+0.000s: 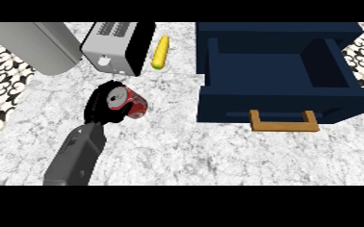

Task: Pick up the can, place it into the drawer and close the drawer

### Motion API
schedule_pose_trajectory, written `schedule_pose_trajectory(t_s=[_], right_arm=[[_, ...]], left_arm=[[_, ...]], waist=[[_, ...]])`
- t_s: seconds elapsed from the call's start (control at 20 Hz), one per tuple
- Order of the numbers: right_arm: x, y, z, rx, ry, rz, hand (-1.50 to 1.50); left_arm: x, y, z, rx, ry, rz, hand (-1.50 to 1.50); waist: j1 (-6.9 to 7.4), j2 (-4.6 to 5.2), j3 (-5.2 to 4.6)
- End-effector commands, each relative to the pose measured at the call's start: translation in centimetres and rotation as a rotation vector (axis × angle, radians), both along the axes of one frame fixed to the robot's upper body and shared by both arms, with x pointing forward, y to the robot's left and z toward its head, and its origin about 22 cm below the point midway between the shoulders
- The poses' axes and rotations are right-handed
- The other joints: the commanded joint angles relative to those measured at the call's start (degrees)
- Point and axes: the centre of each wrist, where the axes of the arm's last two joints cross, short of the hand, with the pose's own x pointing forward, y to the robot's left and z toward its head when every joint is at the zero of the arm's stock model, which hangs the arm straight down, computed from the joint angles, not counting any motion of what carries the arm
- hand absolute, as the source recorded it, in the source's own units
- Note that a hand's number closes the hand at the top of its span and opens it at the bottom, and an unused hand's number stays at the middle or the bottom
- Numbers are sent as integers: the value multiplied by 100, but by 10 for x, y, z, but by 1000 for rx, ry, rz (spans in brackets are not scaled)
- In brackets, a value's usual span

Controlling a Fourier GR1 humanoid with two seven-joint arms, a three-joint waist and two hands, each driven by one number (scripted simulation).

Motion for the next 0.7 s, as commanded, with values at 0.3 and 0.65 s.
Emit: schedule_pose_trajectory(t_s=[0.3,0.65], right_arm=[[-4,11,6,9,2,-2,-150],[-2,6,-2,21,-14,3,-150]], left_arm=[[1,-47,68,41,-112,84,150],[1,-67,136,86,-144,70,150]], waist=[[14,-36,1],[-87,33,-7]])
